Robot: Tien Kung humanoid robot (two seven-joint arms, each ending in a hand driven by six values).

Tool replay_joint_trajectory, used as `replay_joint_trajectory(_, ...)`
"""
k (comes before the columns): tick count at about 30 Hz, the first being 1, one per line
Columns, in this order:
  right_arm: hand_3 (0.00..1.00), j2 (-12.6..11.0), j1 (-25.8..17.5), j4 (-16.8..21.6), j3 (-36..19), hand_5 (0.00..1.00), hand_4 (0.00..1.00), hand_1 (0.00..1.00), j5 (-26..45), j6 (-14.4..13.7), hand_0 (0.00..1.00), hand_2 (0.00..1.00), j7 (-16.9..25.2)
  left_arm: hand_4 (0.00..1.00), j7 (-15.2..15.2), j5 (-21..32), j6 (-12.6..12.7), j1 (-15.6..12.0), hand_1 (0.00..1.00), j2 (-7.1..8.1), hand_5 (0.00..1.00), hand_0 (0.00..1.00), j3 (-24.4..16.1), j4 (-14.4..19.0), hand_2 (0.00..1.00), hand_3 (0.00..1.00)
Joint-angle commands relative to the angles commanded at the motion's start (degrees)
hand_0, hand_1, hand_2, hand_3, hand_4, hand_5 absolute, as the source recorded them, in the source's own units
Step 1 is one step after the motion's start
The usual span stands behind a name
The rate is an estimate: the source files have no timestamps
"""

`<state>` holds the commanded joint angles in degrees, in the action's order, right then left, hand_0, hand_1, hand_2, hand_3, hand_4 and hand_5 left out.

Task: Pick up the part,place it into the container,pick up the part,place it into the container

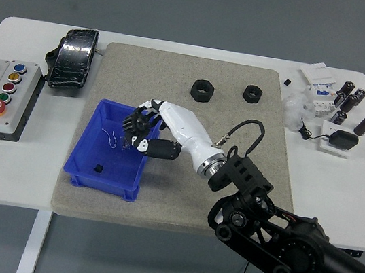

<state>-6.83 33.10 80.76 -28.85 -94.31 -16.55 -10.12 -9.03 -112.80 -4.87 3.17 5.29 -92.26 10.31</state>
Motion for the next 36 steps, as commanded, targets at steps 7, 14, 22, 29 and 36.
replay_joint_trajectory(7, 0.674, 0.4, 1.4, 0.4, 0.6, 0.214, 0.362, 0.708, 2.3, 2.7, 0.665, 0.682, 0.0, 0.643, 0.1, 0.0, 0.2, 0.0, 0.599, -0.06, 0.405, 0.657, -0.6, 0.0, 0.555, 0.613)
replay_joint_trajectory(14, 0.683, 0.3, 3.1, 0.8, 0.6, 0.252, 0.371, 0.732, -4.1, 4.8, 0.69, 0.721, -4.1, 0.646, 0.4, 0.8, 0.3, 0.4, 0.599, 0.22, 0.408, 0.657, 0.3, 0.0, 0.556, 0.614)
replay_joint_trajectory(22, 0.809, 0.5, 4.2, -1.4, 0.5, 0.233, 0.699, 0.801, -6.0, 8.3, 0.748, 0.823, -5.4, 0.647, 0.4, 0.7, 0.3, 0.5, 0.599, 0.28, 0.415, 0.657, 0.2, 0.0, 0.556, 0.614)
replay_joint_trajectory(29, 0.839, 0.6, 4.4, -1.9, 0.4, 0.22, 0.728, 0.811, -4.4, 10.2, 0.752, 0.828, -4.2, 0.647, 0.4, 0.8, 0.2, 0.6, 0.599, 0.42, 0.415, 0.656, 0.4, 0.0, 0.555, 0.614)
replay_joint_trajectory(36, 0.841, 0.8, 3.8, -3.3, 0.4, 0.194, 0.748, 0.812, 1.8, 7.7, 0.745, 0.833, 0.2, 0.646, 0.5, 1.9, 0.3, 0.2, 0.599, 0.32, 0.416, 0.656, 1.0, 0.0, 0.555, 0.614)
